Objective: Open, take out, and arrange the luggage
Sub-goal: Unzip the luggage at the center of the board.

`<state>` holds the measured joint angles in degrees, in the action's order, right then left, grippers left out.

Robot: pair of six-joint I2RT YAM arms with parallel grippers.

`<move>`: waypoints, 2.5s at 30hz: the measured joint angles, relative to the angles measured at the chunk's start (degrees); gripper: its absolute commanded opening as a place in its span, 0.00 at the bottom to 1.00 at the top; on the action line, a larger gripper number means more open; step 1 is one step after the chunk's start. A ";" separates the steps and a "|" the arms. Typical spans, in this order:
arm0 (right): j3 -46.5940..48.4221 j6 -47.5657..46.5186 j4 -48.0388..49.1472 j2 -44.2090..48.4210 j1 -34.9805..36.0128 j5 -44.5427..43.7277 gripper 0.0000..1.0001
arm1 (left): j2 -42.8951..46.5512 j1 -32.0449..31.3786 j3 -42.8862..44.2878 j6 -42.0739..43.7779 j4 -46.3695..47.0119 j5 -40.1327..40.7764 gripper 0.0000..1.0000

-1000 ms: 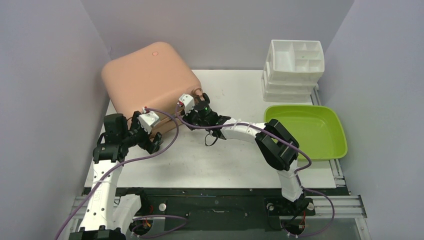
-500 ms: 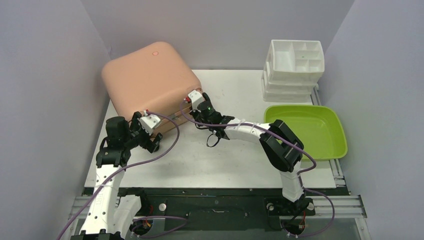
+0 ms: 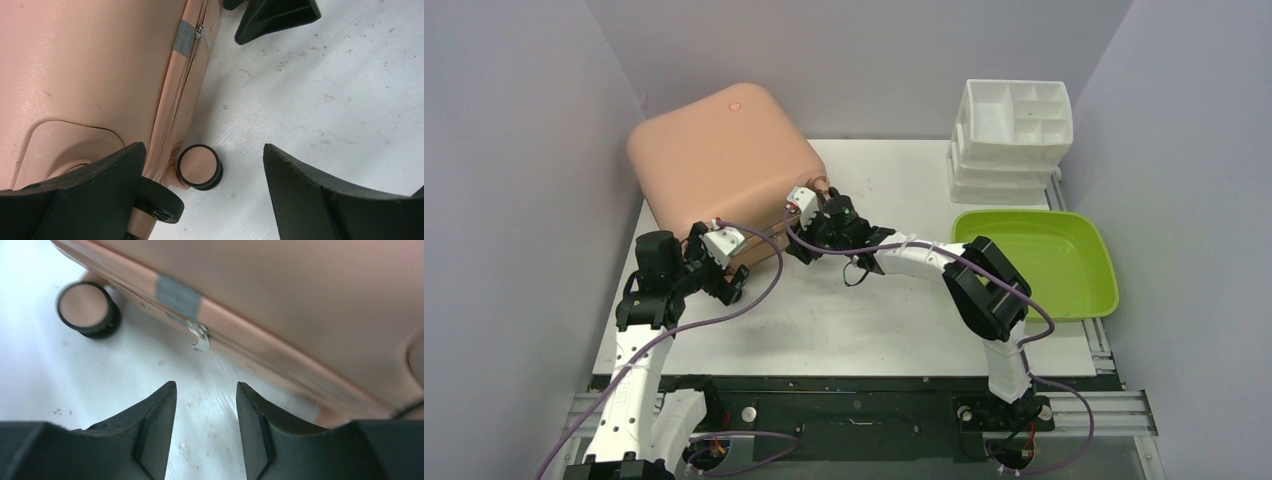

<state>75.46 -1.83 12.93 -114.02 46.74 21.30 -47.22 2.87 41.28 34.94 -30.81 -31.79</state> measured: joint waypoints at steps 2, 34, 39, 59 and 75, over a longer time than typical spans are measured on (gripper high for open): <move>2.71 -0.33 -0.24 -1.14 0.48 1.88 0.44 | -0.33 0.09 0.24 0.00 -0.28 -0.52 0.85; 4.52 8.37 -0.11 -7.69 -0.83 5.53 0.38 | -0.90 0.61 0.76 -0.13 -1.57 -3.50 0.85; 8.81 8.74 1.44 -8.92 -1.38 6.64 0.39 | -0.90 0.61 0.76 -0.20 -1.66 -3.67 0.85; 16.17 14.73 2.19 -14.03 -1.70 9.14 0.02 | -0.85 0.61 0.70 -1.27 -2.86 -4.96 0.85; 13.00 11.43 -4.96 -8.70 -0.59 -6.67 0.00 | -0.55 0.55 -0.37 -1.90 -5.84 -4.26 0.85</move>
<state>88.47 9.61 7.97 -122.72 46.15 14.63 -47.77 3.42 40.91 33.04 -36.64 -36.05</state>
